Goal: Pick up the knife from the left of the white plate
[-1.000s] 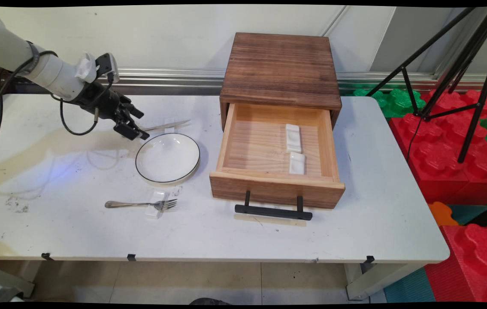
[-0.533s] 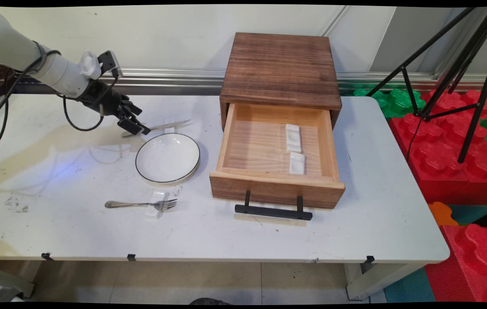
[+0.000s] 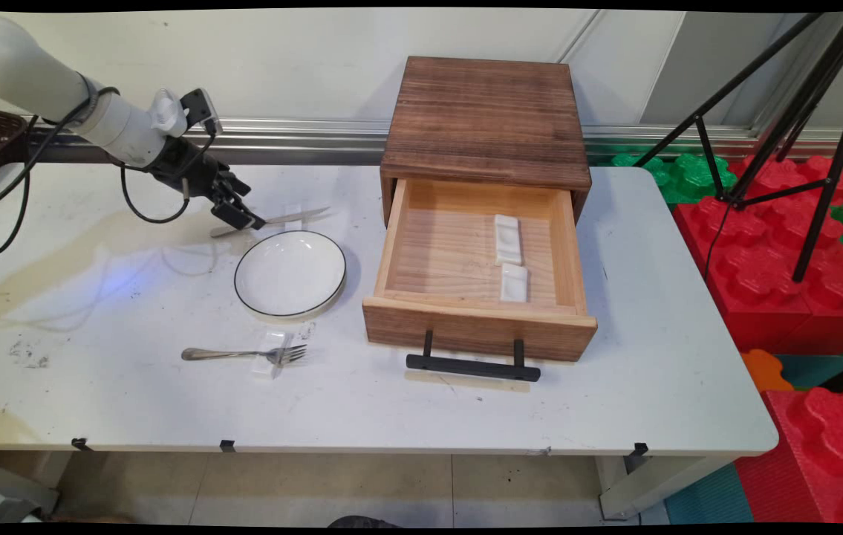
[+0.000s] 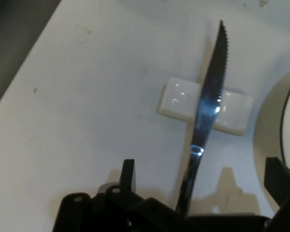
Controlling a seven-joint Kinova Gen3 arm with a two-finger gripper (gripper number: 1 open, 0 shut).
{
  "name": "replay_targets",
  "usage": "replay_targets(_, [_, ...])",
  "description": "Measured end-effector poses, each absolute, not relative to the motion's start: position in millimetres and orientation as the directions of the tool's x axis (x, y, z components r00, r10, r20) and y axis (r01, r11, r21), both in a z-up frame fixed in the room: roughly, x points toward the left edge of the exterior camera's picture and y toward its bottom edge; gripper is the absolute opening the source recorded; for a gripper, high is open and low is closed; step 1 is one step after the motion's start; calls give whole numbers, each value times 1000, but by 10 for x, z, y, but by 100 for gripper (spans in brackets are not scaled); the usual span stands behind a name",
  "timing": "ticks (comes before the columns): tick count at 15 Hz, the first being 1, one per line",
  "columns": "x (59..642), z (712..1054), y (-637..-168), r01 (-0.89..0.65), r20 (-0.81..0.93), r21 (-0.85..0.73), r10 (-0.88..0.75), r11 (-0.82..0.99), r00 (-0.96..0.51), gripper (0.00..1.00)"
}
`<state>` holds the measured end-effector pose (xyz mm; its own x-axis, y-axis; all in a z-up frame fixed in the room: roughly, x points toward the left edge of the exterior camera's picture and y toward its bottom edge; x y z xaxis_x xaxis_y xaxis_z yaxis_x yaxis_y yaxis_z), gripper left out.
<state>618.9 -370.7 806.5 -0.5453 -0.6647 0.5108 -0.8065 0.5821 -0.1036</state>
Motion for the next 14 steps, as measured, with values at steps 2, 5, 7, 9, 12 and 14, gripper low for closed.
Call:
replay_targets(2, [6212, 8052, -3758, -799, 508, -112, -657, 591, -557, 100])
replay_targets(5, [6266, 8016, -3833, -777, 497, -130, -638, 616, -589, 100])
replay_targets(7, [6288, 7982, -3860, -762, 490, -136, -625, 633, -607, 100])
replay_targets(9, [6297, 7947, -3878, -748, 483, -138, -615, 649, -623, 100])
replay_targets(12, [6313, 7884, -3903, -723, 471, -146, -595, 675, -651, 100])
replay_targets(14, [6319, 7850, -3919, -705, 467, -150, -579, 693, -668, 100])
